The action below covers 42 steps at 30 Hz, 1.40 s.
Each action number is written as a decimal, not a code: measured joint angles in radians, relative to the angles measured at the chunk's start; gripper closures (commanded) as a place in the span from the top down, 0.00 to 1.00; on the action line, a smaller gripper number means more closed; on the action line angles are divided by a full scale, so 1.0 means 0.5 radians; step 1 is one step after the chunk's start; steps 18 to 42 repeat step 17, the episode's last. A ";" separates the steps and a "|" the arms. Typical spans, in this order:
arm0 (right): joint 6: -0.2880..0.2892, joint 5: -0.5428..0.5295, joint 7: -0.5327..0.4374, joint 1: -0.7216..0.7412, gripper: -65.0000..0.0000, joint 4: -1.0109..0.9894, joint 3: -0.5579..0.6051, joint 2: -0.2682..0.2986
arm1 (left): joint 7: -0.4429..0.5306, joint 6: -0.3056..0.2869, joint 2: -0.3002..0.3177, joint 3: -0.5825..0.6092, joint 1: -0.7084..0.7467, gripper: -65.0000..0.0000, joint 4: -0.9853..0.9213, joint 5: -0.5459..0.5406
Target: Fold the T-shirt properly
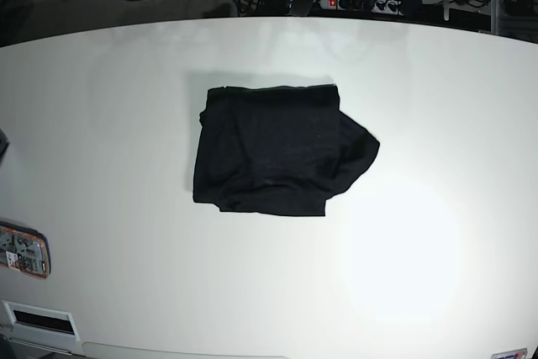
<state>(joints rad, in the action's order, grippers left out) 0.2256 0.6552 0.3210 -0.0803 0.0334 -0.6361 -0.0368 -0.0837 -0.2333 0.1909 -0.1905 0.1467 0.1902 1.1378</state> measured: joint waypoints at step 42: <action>-0.048 0.115 0.008 -0.005 0.00 0.190 0.249 -0.058 | -0.006 -0.008 0.000 0.001 -0.040 0.00 -0.062 -0.001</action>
